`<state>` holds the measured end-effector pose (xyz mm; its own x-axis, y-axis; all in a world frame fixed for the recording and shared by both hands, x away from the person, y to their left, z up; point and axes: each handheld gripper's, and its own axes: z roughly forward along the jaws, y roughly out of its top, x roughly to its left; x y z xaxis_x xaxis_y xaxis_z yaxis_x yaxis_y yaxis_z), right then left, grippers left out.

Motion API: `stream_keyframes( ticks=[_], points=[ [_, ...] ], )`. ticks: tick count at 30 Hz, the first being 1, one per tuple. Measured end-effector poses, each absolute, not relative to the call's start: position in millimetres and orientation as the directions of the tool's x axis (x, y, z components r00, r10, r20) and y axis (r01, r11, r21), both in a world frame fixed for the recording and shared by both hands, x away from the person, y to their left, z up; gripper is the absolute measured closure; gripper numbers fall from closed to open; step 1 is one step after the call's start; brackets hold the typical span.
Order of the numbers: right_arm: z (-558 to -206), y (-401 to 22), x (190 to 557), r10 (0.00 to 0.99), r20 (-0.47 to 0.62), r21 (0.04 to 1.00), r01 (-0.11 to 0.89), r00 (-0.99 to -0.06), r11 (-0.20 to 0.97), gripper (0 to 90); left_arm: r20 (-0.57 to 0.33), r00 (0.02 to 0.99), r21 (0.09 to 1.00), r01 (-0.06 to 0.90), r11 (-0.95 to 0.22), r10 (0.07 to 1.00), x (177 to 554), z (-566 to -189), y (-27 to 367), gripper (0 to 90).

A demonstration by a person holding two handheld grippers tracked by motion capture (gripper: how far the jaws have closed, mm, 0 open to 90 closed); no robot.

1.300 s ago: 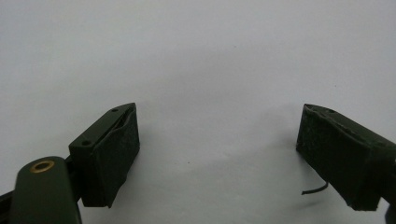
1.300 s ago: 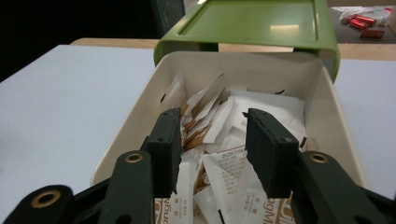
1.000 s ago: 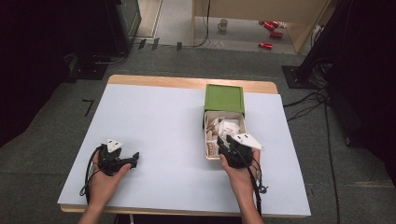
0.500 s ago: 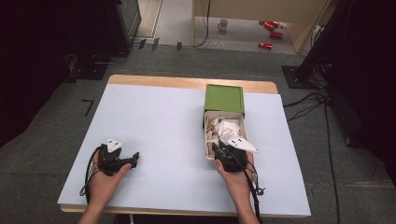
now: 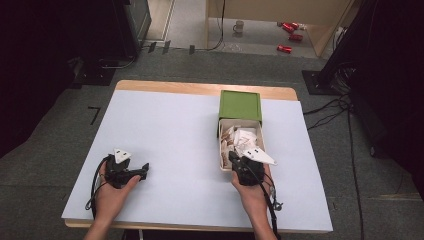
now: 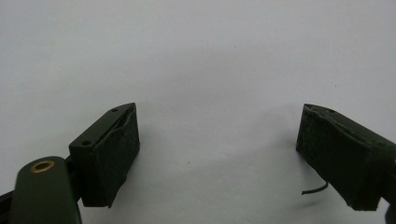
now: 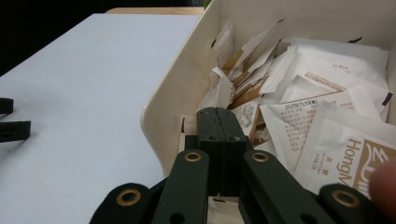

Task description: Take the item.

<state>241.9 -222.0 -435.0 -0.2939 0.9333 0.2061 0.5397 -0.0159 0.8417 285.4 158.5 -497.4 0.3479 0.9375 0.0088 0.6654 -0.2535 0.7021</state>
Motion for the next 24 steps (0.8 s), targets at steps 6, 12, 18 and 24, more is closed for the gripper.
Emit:
stream_keyframes(
  ticks=[6,12,18,24],
  points=[
    [-425,-224,240,0.936,0.193,0.860,0.510,-0.294,-0.017,90.0,0.009,0.348,0.702,0.665,-0.254,0.938,285,-497,158,13.7],
    [-415,-226,239,0.937,0.190,0.872,0.489,-0.292,-0.025,90.0,0.009,0.347,0.703,0.665,-0.253,0.938,285,-497,158,13.7],
    [-406,-223,241,0.936,0.181,0.881,0.474,-0.302,-0.017,90.0,0.009,0.347,0.703,0.665,-0.253,0.938,285,-497,158,13.7],
    [-395,-221,244,0.936,0.178,0.891,0.453,-0.303,-0.023,90.0,0.010,0.348,0.703,0.665,-0.254,0.938,285,-497,159,13.7]
  ],
)
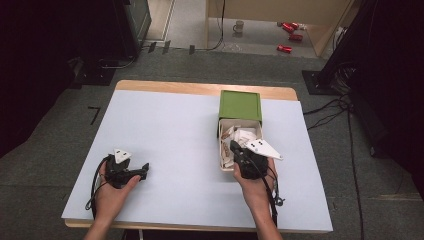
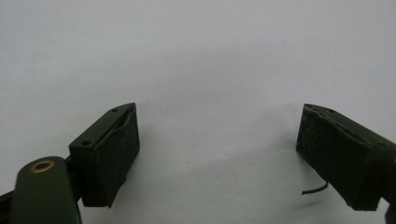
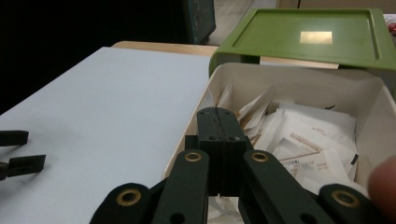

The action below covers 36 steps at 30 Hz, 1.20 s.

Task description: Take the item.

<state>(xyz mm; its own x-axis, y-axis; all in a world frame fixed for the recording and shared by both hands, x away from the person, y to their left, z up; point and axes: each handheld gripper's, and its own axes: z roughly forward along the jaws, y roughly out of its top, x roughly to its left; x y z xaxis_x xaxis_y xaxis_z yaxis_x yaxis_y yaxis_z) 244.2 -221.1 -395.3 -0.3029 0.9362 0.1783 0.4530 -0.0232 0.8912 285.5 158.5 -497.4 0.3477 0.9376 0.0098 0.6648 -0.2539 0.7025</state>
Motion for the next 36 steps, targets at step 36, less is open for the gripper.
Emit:
stream_keyframes(
  ticks=[36],
  points=[
    [-366,-179,266,0.913,0.164,0.915,0.403,-0.374,0.001,90.0,0.006,0.346,0.704,0.665,-0.250,0.938,285,-498,158,13.7]
  ],
)
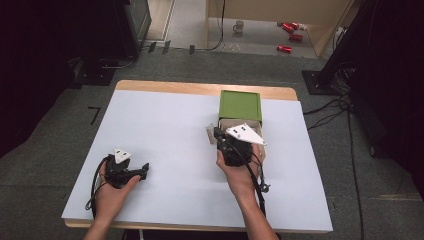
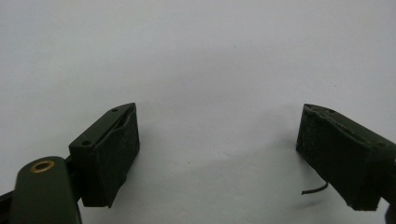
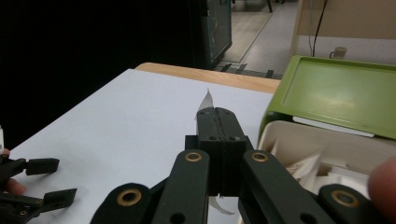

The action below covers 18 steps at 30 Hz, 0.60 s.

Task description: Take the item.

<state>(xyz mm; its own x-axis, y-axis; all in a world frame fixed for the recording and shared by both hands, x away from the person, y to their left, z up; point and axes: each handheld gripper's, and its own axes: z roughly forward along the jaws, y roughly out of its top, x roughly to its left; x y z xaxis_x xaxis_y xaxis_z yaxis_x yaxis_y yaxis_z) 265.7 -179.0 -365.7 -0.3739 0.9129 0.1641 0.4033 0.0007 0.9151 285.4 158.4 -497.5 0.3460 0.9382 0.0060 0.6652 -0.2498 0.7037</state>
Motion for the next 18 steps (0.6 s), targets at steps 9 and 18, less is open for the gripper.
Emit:
stream_keyframes(
  ticks=[9,18],
  points=[
    [-375,-156,274,0.902,0.160,0.910,0.413,-0.401,0.022,90.0,0.004,0.344,0.705,0.665,-0.246,0.939,285,-498,158,13.7],
    [-392,-131,282,0.891,0.163,0.901,0.432,-0.423,0.040,90.0,0.007,0.348,0.702,0.666,-0.253,0.937,285,-497,159,13.7]
  ],
)
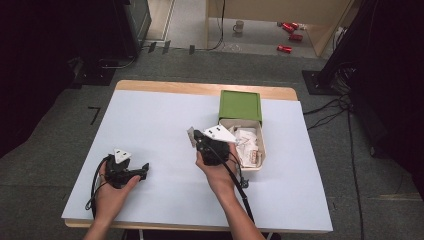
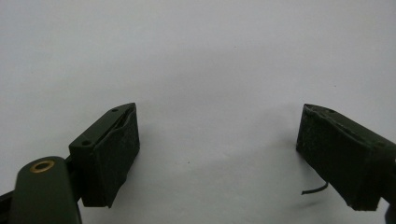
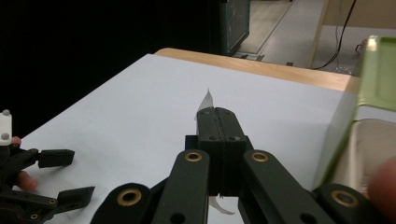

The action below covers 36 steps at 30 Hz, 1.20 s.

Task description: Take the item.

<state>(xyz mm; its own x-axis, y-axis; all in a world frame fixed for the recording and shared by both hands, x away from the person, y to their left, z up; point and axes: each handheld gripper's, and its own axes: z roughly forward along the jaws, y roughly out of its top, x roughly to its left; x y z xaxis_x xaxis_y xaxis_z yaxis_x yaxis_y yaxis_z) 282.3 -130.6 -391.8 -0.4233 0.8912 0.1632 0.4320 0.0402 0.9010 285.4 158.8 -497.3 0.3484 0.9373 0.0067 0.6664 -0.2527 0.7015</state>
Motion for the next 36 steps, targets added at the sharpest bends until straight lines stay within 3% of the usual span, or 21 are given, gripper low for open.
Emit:
stream_keyframes(
  ticks=[17,36],
  points=[
    [-432,-90,291,0.880,0.156,0.876,0.474,-0.448,0.086,90.0,0.007,0.349,0.702,0.666,-0.254,0.937,286,-497,159,13.7],
    [-474,-86,298,0.898,0.147,0.842,0.529,-0.414,0.106,90.0,0.007,0.348,0.702,0.666,-0.253,0.937,285,-497,159,13.7]
  ],
)
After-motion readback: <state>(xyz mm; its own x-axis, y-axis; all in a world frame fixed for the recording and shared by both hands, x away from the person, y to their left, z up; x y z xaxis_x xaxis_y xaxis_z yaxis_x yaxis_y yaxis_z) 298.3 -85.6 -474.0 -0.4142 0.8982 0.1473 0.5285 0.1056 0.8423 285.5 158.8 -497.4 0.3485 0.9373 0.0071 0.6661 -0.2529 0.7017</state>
